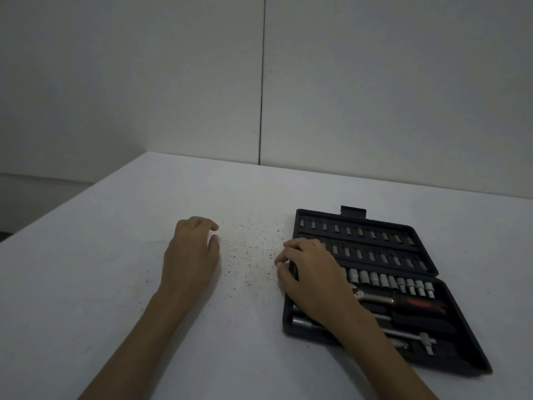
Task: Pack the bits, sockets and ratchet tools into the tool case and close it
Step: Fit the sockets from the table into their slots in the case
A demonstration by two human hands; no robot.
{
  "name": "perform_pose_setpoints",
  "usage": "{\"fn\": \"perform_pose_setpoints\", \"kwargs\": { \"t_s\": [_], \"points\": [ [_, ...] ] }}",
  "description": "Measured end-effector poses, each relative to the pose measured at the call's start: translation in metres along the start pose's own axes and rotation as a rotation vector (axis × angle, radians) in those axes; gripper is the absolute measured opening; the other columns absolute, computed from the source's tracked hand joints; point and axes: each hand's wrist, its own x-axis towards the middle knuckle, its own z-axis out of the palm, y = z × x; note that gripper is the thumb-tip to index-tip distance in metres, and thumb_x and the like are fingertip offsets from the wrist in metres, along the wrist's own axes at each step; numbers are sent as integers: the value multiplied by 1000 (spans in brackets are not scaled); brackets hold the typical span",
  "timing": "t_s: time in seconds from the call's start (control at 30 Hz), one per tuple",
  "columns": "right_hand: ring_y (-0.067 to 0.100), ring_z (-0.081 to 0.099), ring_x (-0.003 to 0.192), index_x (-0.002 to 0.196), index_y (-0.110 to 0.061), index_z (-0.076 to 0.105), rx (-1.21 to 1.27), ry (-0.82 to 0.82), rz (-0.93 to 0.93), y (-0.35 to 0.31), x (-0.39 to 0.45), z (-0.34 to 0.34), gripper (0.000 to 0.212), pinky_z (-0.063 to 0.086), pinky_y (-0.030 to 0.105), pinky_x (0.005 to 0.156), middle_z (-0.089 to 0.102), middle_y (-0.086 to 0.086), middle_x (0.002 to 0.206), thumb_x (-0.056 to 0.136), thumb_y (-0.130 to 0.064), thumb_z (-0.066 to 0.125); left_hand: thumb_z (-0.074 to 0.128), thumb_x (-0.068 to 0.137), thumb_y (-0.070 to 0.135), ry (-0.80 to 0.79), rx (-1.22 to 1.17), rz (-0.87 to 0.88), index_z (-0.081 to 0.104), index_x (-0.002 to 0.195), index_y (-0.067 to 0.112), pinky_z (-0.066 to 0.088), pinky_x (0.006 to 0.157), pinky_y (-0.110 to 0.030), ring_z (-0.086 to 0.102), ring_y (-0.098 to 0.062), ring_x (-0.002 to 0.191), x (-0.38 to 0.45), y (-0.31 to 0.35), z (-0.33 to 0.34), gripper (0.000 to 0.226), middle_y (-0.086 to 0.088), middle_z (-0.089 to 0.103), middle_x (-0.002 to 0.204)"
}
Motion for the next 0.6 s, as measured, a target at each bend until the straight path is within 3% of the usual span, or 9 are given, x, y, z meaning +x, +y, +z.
{"fn": "perform_pose_setpoints", "kwargs": {
  "t_s": [0.2,0.47,0.6],
  "points": [
    [9,41,119,110,-21,66,-13,6,-1,0,-1,1,28,35,22,95,53,-8,128,96,-30,44,45,94,3,-12,59,-163,57,115,2,43,83,-37,46,-27,111,2,-9,-2,24,-15,54,118],
    [7,40,117,109,-23,66,-24,0,-10,-2,-1,-1,28,32,18,93,53,-11,126,96,-30,42,42,82,-19,-5,-6,-166,65,94,-7,44,79,-42,54,-35,96,7,-20,0,29,-22,61,97],
    [6,42,116,108,-24,66,-5,-22,-7,-1,0,-4,25,32,17,93,54,-11,124,96,-31,44,47,86,-14,28,-97,-167,67,92,-6,43,77,-30,56,-26,87,7,-18,0,22,-21,64,95]
  ]
}}
